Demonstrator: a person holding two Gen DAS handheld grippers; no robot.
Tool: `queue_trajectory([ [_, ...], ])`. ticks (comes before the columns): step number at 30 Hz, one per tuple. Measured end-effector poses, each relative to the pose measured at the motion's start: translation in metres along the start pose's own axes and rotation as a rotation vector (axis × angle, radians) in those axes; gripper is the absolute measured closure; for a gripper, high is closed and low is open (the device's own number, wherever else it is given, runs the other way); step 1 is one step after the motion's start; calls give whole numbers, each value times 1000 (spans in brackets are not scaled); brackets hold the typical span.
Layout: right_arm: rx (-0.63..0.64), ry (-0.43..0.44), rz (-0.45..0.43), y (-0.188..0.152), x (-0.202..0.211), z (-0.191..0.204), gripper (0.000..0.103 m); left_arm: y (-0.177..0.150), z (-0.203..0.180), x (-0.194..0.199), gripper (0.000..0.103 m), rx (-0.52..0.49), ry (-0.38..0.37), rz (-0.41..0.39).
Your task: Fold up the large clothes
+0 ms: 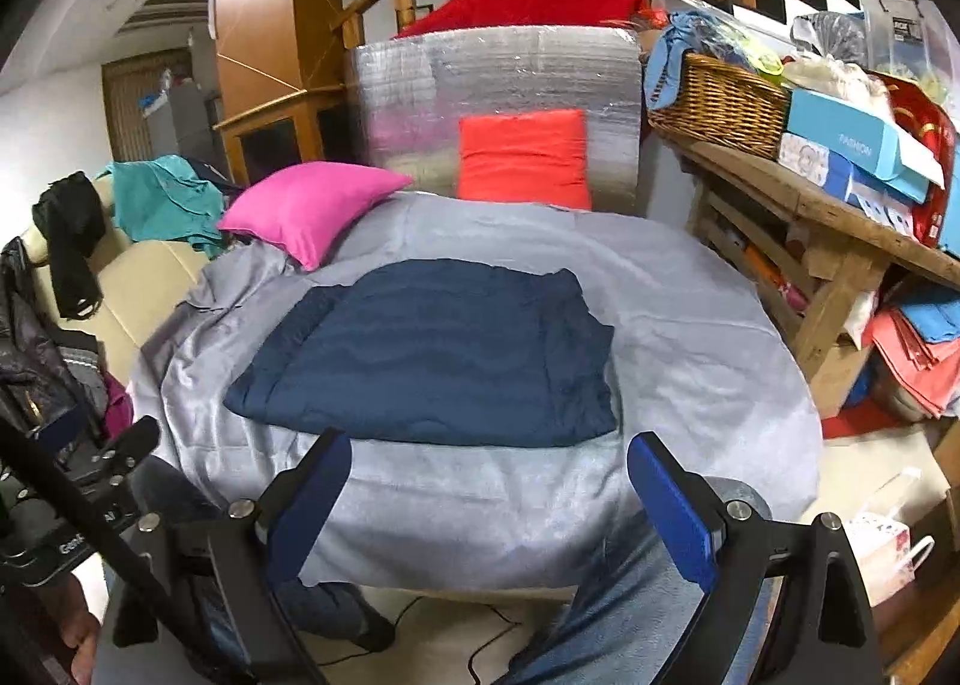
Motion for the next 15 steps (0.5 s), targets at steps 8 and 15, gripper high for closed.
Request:
queue_trajectory([
  [8, 4, -5, 3, 5, -5, -1, 8, 6, -1, -2, 18, 22, -14, 0],
  [15, -3, 16, -10, 0, 8, -3, 8, 7, 1, 11, 18, 18, -32, -8],
])
Point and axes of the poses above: each gripper's, at about its wrist camera, not at the fingertips, and x roughly against the way its jaws point, z to its left, y to its top, the point moved 7 cm from there along -x, roughly the way its jaws point, and after that the axes turned 11 degrees about -z, right-handed, at the moved point
